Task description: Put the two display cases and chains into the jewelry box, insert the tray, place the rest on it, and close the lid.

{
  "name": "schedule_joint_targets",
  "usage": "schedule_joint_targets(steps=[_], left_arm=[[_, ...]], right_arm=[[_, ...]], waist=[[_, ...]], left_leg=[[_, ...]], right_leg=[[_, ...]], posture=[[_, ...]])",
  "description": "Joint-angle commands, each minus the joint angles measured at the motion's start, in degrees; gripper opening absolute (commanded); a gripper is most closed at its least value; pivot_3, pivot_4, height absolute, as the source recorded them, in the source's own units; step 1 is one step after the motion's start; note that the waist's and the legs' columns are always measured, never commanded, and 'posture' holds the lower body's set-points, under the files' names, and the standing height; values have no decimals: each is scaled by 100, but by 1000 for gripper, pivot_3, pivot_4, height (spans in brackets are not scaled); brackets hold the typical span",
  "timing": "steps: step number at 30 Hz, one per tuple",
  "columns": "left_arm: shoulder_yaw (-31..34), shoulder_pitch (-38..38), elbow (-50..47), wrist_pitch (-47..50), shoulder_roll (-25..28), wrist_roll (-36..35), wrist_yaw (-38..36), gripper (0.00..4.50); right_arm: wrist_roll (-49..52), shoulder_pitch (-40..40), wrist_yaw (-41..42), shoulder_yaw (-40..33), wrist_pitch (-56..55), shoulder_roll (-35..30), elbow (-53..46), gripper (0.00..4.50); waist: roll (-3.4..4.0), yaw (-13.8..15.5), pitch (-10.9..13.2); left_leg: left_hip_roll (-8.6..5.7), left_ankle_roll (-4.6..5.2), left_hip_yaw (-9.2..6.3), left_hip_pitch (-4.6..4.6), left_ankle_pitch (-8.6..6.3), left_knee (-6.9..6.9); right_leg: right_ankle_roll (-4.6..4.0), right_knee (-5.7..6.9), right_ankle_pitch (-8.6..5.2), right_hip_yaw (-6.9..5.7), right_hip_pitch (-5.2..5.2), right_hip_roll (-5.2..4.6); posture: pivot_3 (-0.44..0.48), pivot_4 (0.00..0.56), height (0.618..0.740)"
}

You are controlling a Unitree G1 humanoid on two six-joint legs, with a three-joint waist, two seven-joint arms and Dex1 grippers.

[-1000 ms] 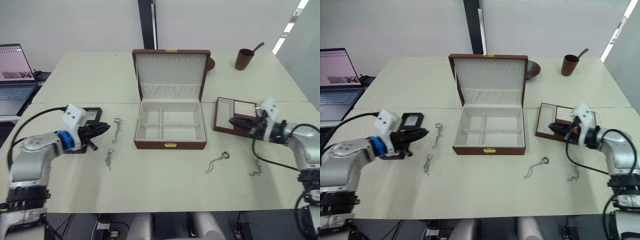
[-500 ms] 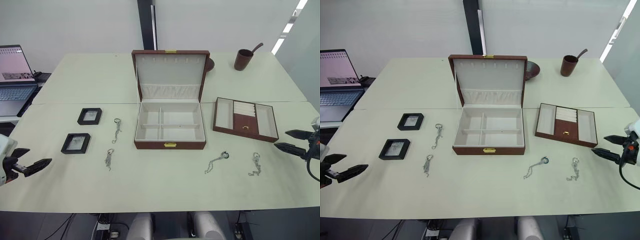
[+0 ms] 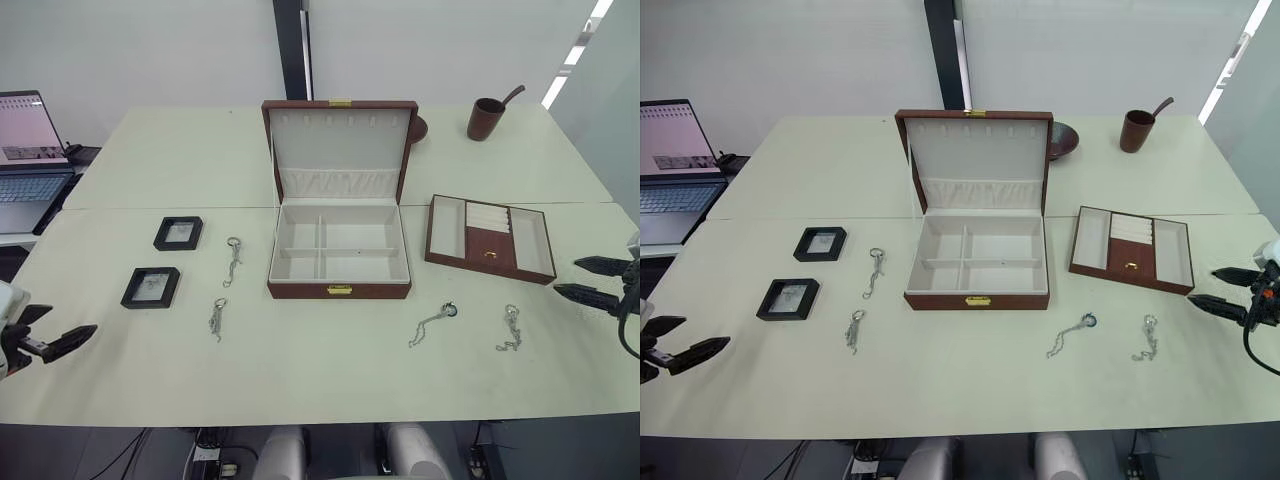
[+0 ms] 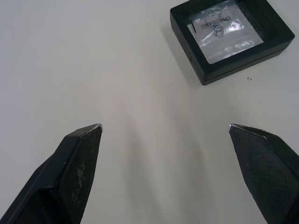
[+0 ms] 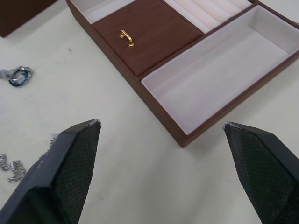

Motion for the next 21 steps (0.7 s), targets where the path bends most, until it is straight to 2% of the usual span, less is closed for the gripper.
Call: schedule_joint_targets(steps=[1,10,16,21], left_arm=[[-163,-176,-71,-74,27,-51,-139,4500],[-1007,-848,56,-135,266,111,-692,4500],[-1813,-1582,399,-701,706,614,-1256,4500],[-2511,-2293,709,-1196,825,1064,-1590,4500]], right_arm=[[476,81,213,-176,267,144,-876,4457],[2010,447,-172,-357,1442,830,-3970,4457],[2428,388,-402,-261,1604,1019,-4846,4457],[2416,409,-472,-130,1611,1044,-5081,4457]], waist=[[0,-4,0],[-1,24,0],[-5,99,-3],[-5,129,-3]], left_leg=[[0,0,0,1,0,1],[2,0,-8,-5,0,2],[-3,-1,-14,-7,0,5],[-9,0,-12,-11,0,4]], right_leg=[[0,1,0,1,0,2],[0,5,0,-2,-2,2],[0,3,0,-11,0,3],[0,-2,0,-13,-2,5]], posture=[[0,150,740],[0,150,740],[0,150,740],[0,150,740]])
